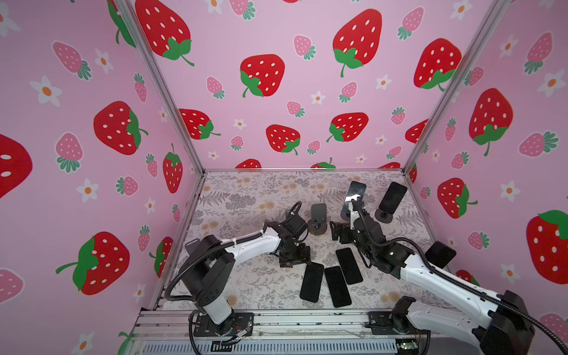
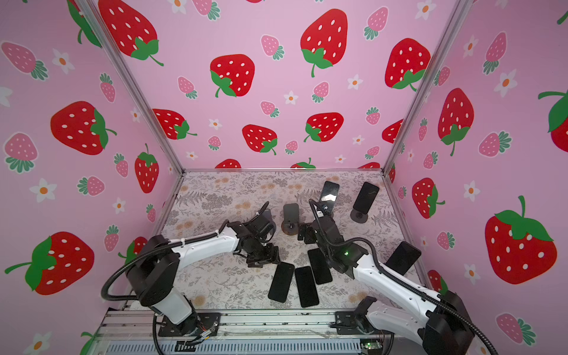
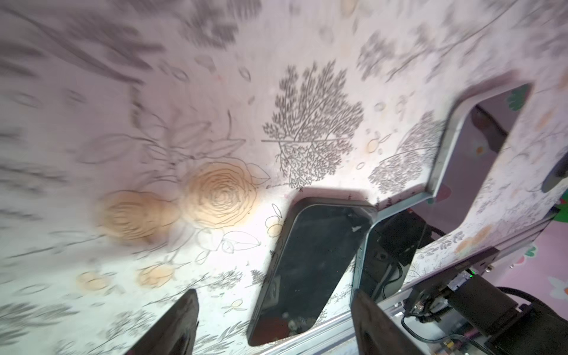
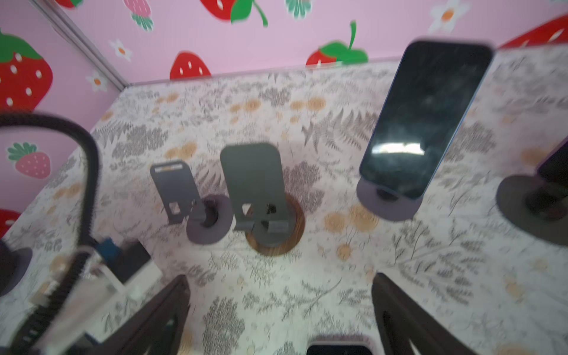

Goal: Remove the phone from the phone stand

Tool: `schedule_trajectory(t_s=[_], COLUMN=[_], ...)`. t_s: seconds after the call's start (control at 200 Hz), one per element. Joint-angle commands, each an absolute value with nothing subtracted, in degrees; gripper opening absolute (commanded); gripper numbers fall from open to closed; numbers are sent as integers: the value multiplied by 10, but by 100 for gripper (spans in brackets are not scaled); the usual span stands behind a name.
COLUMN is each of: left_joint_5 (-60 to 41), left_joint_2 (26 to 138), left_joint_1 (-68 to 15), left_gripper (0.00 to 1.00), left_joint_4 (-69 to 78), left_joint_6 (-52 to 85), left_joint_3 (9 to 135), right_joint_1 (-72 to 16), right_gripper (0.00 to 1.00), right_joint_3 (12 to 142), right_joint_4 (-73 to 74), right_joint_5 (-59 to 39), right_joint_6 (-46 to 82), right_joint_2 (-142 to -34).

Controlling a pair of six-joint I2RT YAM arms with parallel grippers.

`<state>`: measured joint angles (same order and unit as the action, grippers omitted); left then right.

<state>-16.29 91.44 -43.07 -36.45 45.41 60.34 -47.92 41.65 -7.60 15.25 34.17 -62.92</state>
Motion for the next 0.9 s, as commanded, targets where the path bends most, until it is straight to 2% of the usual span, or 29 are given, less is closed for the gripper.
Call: schedule_trajectory(t_s=[0.0, 0.09, 0.23, 0.255, 0.365, 0.64, 0.895], left_joint_5=[-61, -43, -19, -16, -7, -34, -42], left_joint_2=[839, 783, 705, 693, 651, 619, 613], left_joint_1=[-393, -349, -291, -283, -253, -203, -184], left_gripper=[80, 80, 80, 80, 81, 81, 82], left_joint_4=[-401, -379, -347, -343, -347, -324, -334], left_joint_6=[420, 408, 400, 396, 378, 372, 357], left_joint_3=[589, 560, 517, 511, 496, 456, 450], right_joint_1=[-478, -480, -487, -492, -515, -562, -621], right_gripper=[91, 92, 97, 100, 100, 99, 100], right_joint_3=[464, 482, 500, 505, 539, 590, 589], right_joint_4=[-186, -227, -262, -265, -293, -309, -300], right_joint_5=[22, -21, -23, -24, -18, -24, 0], right_joint_6=[399, 409, 437, 443, 464, 485, 378], right_joint_2=[-665, -710, -789, -803, -858, -931, -928])
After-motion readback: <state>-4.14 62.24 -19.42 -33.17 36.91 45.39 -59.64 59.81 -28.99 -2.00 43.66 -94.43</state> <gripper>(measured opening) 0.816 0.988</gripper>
